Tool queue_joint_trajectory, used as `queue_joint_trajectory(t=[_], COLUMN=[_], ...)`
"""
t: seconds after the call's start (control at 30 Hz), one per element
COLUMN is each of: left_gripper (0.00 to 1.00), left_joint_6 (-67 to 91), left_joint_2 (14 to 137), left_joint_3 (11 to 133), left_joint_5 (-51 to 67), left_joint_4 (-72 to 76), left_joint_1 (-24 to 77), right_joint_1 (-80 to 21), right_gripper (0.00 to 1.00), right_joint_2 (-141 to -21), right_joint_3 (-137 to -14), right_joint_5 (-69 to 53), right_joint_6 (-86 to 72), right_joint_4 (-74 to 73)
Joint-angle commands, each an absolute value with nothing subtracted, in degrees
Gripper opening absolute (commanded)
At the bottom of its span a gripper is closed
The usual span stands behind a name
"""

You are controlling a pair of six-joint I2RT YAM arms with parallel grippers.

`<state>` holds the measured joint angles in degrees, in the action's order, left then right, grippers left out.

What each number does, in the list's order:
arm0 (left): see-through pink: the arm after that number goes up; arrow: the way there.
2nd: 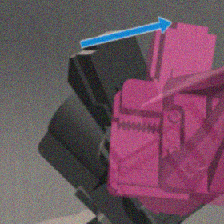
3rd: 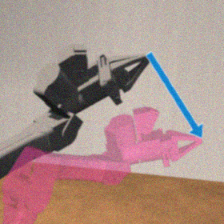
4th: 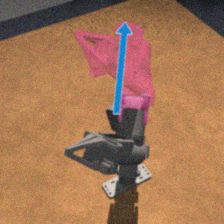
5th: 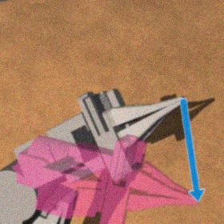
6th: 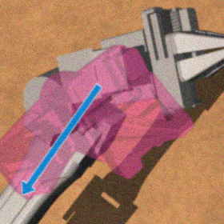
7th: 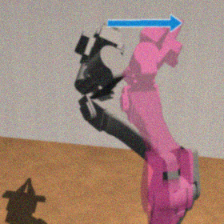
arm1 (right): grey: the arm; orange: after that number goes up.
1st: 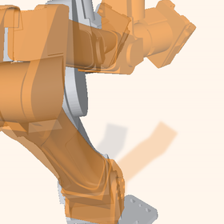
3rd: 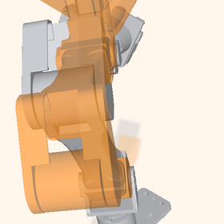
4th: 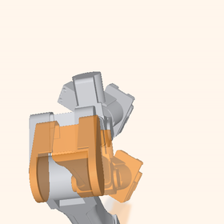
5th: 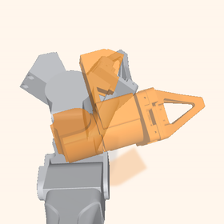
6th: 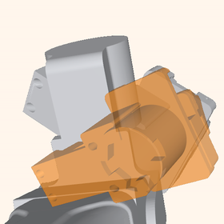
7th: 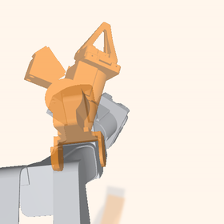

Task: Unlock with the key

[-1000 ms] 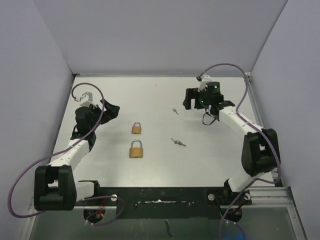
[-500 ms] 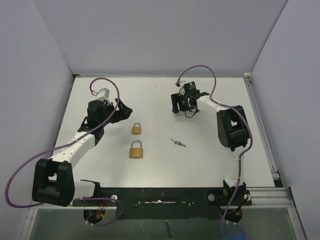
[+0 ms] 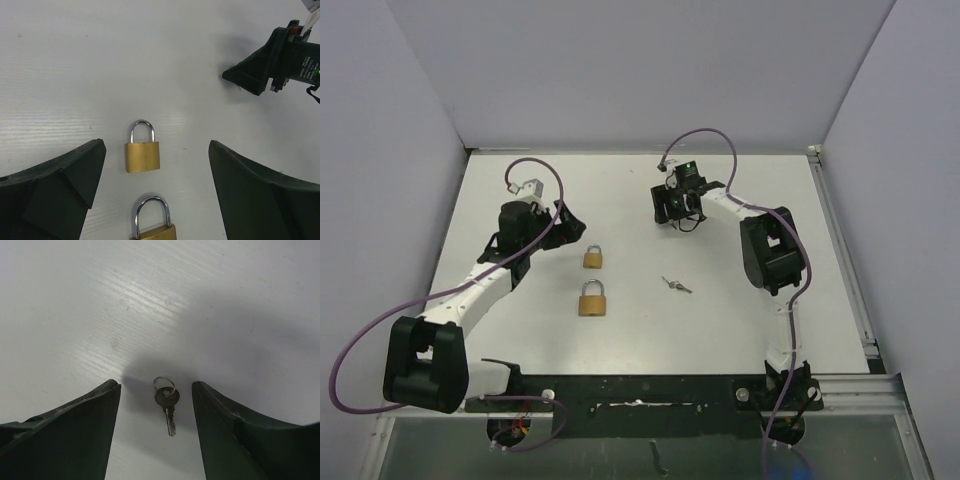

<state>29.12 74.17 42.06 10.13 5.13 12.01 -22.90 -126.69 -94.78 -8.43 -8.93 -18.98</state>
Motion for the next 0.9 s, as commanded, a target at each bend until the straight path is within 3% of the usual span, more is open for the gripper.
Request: queue_joint_trajectory(t=[0.0, 0.2, 0.33, 0.53, 0.63, 0.87], left_gripper=[0.85, 0.85, 0.85, 0.85, 0.85, 0.85], left_joint_6=[28.01, 27.74, 27.67, 27.55, 27.51, 27.37], left_joint_2=[73.23, 73.17, 73.58, 74.34, 74.82, 75.88], left_joint_3=[44.74, 44.76, 44.74, 44.74, 44.74, 46.05], left_joint_5=[9.37, 8.81, 8.79, 8.87, 8.75, 9.39], left_joint_4=[5.82, 5.41, 5.36, 5.45, 5.54, 5.58], left_joint_1=[12.22, 12.19, 12.22, 12.22, 12.21, 12.20], right_joint_1=[-23.55, -24.06, -24.46, -24.69, -24.78, -24.80], right_gripper=[0.57, 0.45, 0.43, 0.23, 0.21, 0.00], right_joint_2=[-127.24, -127.86, -127.96, -128.80, -128.98, -128.25], right_joint_3=[-97.98, -98.44, -98.26, -99.01, -99.31, -99.39], right_joint_5=[-9.33, -9.34, -8.74, -7.73, -7.32, -6.90], right_joint_6=[-8.00, -7.88, -7.74, -7.30, -7.30, -7.33], right_joint_4=[-19.39, -20.18, -20.56, -21.36, -21.71, -21.77])
